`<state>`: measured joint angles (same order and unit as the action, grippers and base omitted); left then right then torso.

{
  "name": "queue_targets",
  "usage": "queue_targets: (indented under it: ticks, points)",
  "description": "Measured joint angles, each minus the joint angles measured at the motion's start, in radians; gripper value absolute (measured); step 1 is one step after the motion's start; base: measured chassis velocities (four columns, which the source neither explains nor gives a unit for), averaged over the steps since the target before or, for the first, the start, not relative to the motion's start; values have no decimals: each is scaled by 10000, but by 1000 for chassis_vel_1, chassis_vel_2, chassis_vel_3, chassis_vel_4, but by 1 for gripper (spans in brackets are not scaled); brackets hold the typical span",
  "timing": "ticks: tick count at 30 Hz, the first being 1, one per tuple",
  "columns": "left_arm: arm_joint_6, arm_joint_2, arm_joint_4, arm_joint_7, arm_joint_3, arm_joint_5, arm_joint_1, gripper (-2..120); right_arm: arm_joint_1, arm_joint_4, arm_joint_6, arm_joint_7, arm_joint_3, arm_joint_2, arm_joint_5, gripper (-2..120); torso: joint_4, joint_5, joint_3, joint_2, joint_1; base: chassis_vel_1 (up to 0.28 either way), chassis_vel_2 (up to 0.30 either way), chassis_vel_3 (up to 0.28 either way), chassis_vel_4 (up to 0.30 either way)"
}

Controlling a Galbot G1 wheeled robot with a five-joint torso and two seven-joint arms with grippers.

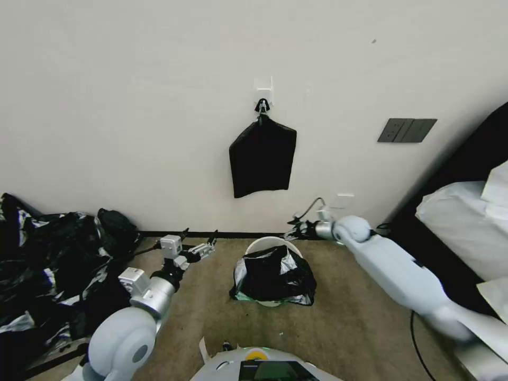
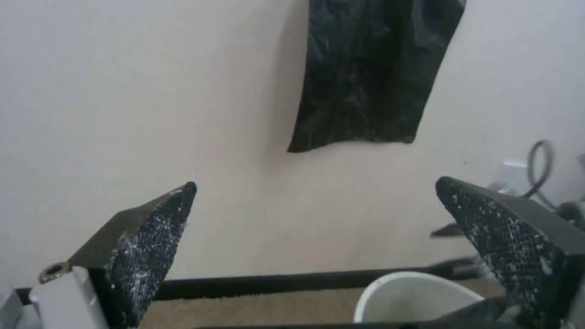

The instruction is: Place a trash bag onto the trash bin.

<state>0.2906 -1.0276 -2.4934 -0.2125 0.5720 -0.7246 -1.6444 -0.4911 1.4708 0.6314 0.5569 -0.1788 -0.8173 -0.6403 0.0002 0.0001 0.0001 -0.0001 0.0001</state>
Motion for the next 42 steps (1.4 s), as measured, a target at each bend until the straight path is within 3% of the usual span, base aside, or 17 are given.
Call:
queue_targets:
  ticks: [6,13,18,31,38,42]
  points:
    - [-30,-168,-78,10,-17,7,-6,100,1397,-643,761,-219,-1619,-39,-1033,100,-4,-3,-1,0,-1,0,0,0,0]
    - [-62,-203,-80,10,-87,23,-122,100,2461,-1302,799,-422,-3318,-42,-1584,100,0,0,-1,0,-1,0,0,0,0]
    - [-67,-226,-81,11,-86,28,-144,100,2729,-1522,799,-429,-3955,58,-1598,99,-4,0,-1,0,-1,0,0,0,0]
    - [-82,-483,-80,-110,-89,82,-240,100,2418,-1694,792,-559,-3759,-103,-1509,53,-2,-1,-2,1,-1,0,0,0,0]
    - [-161,-546,-77,-96,-510,441,-358,100,2212,-1579,789,-732,-3682,-198,-1433,28,-1,0,-2,0,-1,0,0,0,0]
    - [-179,-606,-75,-76,-625,618,-398,100,1940,-1283,790,-1224,-3220,31,-2312,10,-1,-1,-2,1,-1,0,0,0,0]
